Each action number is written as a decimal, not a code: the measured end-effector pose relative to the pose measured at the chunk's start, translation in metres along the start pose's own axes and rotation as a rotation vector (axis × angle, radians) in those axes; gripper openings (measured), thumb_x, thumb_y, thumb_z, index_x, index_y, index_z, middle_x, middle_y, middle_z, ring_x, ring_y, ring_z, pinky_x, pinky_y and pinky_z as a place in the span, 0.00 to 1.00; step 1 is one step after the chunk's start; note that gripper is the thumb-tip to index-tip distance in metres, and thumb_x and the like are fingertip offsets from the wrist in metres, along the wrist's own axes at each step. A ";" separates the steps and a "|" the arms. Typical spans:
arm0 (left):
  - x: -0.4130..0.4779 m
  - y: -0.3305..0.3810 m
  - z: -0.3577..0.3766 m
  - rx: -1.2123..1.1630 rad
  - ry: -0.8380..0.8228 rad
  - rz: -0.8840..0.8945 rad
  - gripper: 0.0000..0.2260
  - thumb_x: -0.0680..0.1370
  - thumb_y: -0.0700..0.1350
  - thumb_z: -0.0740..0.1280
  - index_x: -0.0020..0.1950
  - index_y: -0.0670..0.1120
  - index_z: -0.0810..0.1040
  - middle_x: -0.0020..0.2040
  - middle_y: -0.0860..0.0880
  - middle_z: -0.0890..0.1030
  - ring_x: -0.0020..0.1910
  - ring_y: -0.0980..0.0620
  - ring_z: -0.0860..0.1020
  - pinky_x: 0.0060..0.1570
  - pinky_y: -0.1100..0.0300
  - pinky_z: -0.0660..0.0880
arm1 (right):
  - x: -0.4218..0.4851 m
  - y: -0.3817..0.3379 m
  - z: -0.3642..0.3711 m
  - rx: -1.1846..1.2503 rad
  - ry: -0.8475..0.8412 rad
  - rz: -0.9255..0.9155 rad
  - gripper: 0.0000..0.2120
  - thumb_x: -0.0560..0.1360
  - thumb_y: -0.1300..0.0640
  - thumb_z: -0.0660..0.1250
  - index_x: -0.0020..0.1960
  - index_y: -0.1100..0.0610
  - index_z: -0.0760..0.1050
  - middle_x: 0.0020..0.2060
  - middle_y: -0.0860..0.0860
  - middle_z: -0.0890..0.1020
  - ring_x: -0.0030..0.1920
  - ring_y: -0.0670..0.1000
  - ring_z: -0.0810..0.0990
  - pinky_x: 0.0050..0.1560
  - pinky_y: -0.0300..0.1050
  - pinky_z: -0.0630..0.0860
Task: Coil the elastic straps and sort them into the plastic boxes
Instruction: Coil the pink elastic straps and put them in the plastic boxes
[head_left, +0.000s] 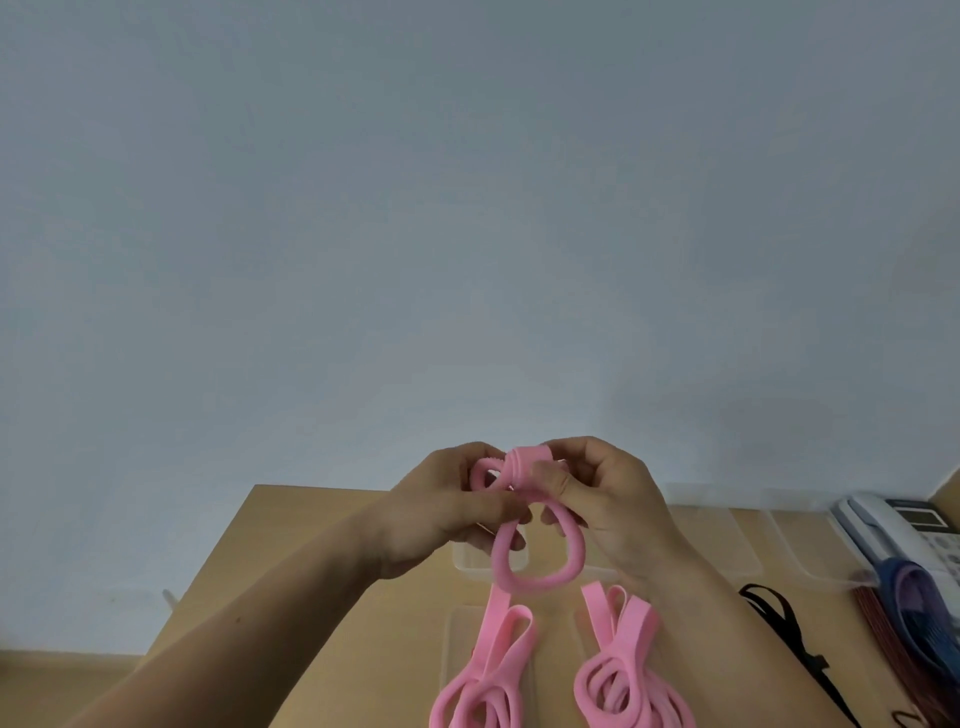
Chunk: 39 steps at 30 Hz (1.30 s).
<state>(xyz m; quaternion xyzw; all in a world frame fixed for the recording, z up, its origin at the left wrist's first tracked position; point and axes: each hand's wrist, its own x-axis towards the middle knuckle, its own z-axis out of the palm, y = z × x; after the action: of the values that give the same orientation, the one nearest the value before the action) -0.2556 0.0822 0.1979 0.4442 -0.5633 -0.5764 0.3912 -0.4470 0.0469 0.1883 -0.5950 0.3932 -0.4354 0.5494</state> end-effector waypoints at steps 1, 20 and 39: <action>-0.001 0.002 0.001 -0.033 -0.022 -0.023 0.20 0.72 0.45 0.72 0.59 0.36 0.74 0.51 0.37 0.84 0.47 0.37 0.83 0.47 0.49 0.81 | -0.001 0.000 0.000 0.006 0.000 0.001 0.20 0.59 0.41 0.78 0.47 0.49 0.82 0.37 0.51 0.85 0.32 0.53 0.82 0.34 0.41 0.78; -0.003 -0.005 0.005 0.120 0.069 0.202 0.14 0.72 0.30 0.72 0.53 0.46 0.82 0.50 0.39 0.82 0.46 0.45 0.81 0.46 0.56 0.79 | -0.007 -0.008 -0.005 -0.097 -0.111 0.135 0.23 0.65 0.39 0.71 0.49 0.57 0.82 0.42 0.56 0.86 0.41 0.58 0.86 0.40 0.46 0.83; -0.005 -0.005 0.008 -0.003 0.197 0.033 0.10 0.74 0.39 0.74 0.55 0.46 0.83 0.55 0.41 0.81 0.40 0.44 0.83 0.39 0.58 0.79 | -0.006 0.011 0.001 -0.389 0.031 -0.131 0.16 0.67 0.57 0.78 0.44 0.43 0.74 0.42 0.47 0.82 0.39 0.47 0.77 0.38 0.37 0.77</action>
<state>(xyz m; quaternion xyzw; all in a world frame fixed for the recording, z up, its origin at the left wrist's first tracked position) -0.2615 0.0895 0.1934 0.4889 -0.5285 -0.5242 0.4548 -0.4474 0.0516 0.1763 -0.7075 0.4387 -0.3950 0.3885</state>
